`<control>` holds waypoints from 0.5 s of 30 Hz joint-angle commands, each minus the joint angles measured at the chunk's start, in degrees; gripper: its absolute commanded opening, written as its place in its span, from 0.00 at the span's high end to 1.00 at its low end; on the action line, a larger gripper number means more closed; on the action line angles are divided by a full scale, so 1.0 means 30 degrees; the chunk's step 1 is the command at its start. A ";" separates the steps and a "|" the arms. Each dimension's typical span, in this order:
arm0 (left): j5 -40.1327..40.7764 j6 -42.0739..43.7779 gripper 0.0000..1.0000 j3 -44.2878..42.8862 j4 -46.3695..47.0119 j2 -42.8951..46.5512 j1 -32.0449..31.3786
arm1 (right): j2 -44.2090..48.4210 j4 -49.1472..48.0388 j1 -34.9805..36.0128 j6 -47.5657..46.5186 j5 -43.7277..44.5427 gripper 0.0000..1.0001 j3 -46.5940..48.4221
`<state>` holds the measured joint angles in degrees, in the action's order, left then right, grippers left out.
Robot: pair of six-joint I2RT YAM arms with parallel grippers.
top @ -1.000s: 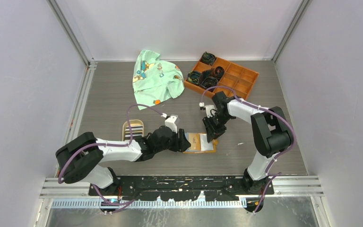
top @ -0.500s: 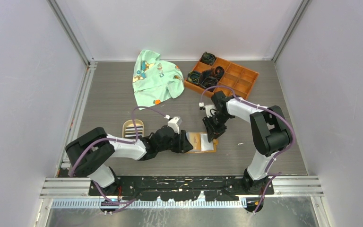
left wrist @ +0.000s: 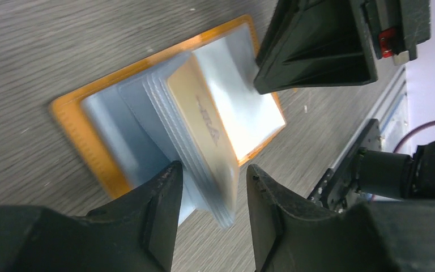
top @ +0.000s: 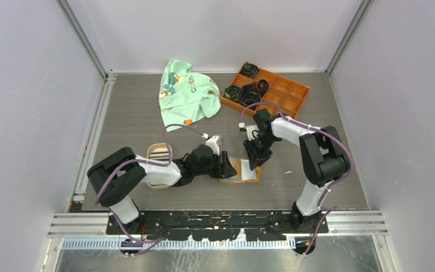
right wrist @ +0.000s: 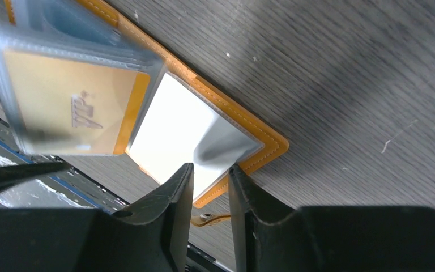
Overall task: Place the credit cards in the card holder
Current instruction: Open the card holder at the center of the board.
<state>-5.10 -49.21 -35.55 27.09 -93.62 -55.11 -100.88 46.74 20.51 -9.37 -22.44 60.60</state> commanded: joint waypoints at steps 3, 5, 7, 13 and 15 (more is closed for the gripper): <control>-0.3808 -0.0673 0.55 -0.2662 0.3080 -0.2015 0.0034 | 0.0571 0.0045 -0.0648 -0.0037 -0.1860 0.65 0.0659; -0.4109 -0.0986 0.56 -0.3127 0.3471 -0.2447 0.0035 | 0.1132 -0.0009 -0.1251 0.0016 -0.2443 0.64 0.0595; -0.4325 -0.1071 0.56 -0.3620 0.3487 -0.2785 0.0021 | 0.1625 -0.0111 -0.1877 0.0029 -0.2908 0.63 0.0522; -0.4999 -0.1174 0.54 -0.5036 0.3248 -0.3888 -0.0027 | 0.2373 -0.0076 -0.3315 -0.0071 -0.3720 0.59 0.0497; -0.5210 -0.1174 0.51 -0.5607 0.3233 -0.4298 -0.0071 | 0.2490 -0.0104 -0.3503 -0.0056 -0.3705 0.59 0.0434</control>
<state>-17.69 -52.34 -48.64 33.45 -104.79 -55.02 -96.42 46.76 10.79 -9.32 -30.79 60.66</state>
